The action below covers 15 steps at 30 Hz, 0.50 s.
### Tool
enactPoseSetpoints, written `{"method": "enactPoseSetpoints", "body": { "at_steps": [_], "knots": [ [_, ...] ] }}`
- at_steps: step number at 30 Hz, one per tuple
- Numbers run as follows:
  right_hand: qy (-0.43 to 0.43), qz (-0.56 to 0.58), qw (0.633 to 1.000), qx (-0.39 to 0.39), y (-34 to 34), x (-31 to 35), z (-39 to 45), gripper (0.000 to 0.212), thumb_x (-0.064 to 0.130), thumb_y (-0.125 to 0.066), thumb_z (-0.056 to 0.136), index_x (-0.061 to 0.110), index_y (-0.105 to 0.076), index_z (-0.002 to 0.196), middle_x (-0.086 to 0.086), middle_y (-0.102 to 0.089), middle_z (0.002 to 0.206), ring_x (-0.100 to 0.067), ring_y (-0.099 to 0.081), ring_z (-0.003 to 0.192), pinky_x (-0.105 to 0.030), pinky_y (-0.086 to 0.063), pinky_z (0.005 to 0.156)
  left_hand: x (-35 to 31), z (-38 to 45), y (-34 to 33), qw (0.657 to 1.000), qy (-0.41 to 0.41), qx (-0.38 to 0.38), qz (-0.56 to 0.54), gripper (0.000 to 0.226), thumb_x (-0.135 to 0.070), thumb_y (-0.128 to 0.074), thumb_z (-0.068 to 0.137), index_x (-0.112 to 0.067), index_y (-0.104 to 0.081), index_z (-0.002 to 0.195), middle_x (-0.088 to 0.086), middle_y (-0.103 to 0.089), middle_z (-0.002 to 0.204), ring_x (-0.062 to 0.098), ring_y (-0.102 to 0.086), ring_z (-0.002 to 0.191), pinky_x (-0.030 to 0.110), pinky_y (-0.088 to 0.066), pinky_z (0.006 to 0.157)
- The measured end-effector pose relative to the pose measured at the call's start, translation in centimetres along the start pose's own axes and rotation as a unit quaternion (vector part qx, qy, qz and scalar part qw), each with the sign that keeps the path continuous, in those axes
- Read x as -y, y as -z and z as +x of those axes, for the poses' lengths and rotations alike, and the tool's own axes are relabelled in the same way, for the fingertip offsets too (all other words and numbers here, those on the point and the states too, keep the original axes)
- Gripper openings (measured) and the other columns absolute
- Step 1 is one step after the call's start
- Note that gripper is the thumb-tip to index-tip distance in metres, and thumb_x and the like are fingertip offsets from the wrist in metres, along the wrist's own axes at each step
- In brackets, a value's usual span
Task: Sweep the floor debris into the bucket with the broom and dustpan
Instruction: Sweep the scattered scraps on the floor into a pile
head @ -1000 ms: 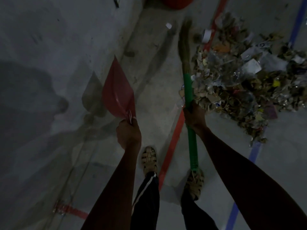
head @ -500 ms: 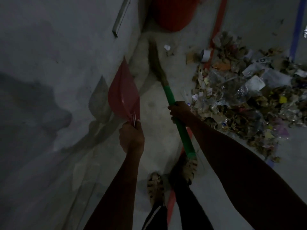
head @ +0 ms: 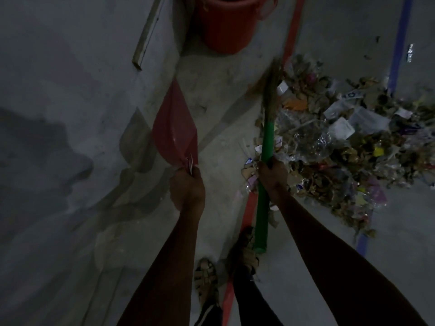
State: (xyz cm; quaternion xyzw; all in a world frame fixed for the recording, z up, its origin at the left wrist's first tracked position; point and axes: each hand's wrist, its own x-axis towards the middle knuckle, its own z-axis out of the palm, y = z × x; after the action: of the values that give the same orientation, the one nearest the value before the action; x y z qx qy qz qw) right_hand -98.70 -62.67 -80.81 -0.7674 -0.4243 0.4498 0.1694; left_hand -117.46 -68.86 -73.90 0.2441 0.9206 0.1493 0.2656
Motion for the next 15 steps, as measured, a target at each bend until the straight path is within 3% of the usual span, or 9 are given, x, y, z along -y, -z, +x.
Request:
{"method": "enactPoseSetpoints", "body": {
  "at_steps": [3, 6, 8, 11, 13, 15],
  "knots": [
    [0.045, -0.028, 0.999, 0.003, 0.5, 0.9, 0.9, 0.027, 0.022, -0.061, 0.099, -0.001, -0.063, 0.112, -0.012, -0.066, 0.087, -0.014, -0.061, 0.060, -0.016, -0.049, 0.052, -0.9, 0.1, -0.8, 1.000, -0.009, -0.002, 0.003, 0.038, -0.034, -0.056, 0.099, -0.001, -0.067, 0.114, 0.019, -0.067, 0.112, 0.035, -0.062, 0.105, 0.032, -0.037, 0.072],
    [0.065, -0.036, 0.997, 0.032, 0.3, 1.8, 2.8, 0.026, 0.020, -0.058, 0.101, -0.001, -0.060, 0.116, 0.003, -0.057, 0.071, -0.002, -0.050, 0.052, -0.008, -0.042, 0.044, -1.4, 0.2, -1.5, 1.000, -0.009, -0.001, 0.016, 0.039, -0.036, -0.057, 0.098, -0.001, -0.067, 0.113, 0.020, -0.067, 0.110, 0.036, -0.063, 0.103, 0.035, -0.040, 0.073],
    [0.058, -0.057, 0.995, 0.063, -0.1, 2.3, 4.2, 0.028, 0.025, -0.058, 0.101, 0.001, -0.061, 0.114, 0.008, -0.053, 0.067, 0.001, -0.049, 0.050, -0.012, -0.045, 0.044, -1.5, 0.0, -1.8, 1.000, -0.006, 0.002, 0.015, 0.038, -0.035, -0.057, 0.098, -0.001, -0.067, 0.112, 0.020, -0.068, 0.109, 0.036, -0.065, 0.101, 0.033, -0.038, 0.070],
    [0.002, -0.050, 0.992, 0.117, -0.4, 2.3, 5.8, 0.029, 0.023, -0.059, 0.100, 0.000, -0.061, 0.118, -0.002, -0.059, 0.072, -0.004, -0.055, 0.039, -0.013, -0.038, 0.033, -1.1, -0.4, -2.3, 1.000, -0.014, 0.008, 0.016, 0.039, -0.037, -0.057, 0.097, -0.002, -0.069, 0.110, 0.020, -0.069, 0.107, 0.036, -0.066, 0.098, 0.032, -0.038, 0.068],
    [-0.043, -0.035, 0.989, 0.134, -0.4, 1.6, 6.3, 0.031, 0.018, -0.062, 0.097, -0.007, -0.062, 0.116, -0.008, -0.061, 0.073, -0.004, -0.055, 0.033, -0.015, -0.039, 0.032, -0.8, -0.6, -2.5, 1.000, -0.016, 0.008, 0.018, 0.040, -0.039, -0.057, 0.097, -0.003, -0.069, 0.109, 0.020, -0.069, 0.105, 0.036, -0.066, 0.095, 0.034, -0.041, 0.068],
    [-0.070, -0.019, 0.989, 0.125, -0.2, 0.4, 6.4, 0.035, 0.018, -0.064, 0.095, -0.010, -0.063, 0.115, -0.012, -0.064, 0.078, -0.010, -0.061, 0.041, -0.019, -0.043, 0.037, -0.4, -0.9, -2.7, 0.999, -0.024, 0.011, 0.030, 0.041, -0.039, -0.056, 0.097, -0.002, -0.069, 0.109, 0.021, -0.068, 0.106, 0.037, -0.066, 0.097, 0.036, -0.042, 0.070]
  ]
}}
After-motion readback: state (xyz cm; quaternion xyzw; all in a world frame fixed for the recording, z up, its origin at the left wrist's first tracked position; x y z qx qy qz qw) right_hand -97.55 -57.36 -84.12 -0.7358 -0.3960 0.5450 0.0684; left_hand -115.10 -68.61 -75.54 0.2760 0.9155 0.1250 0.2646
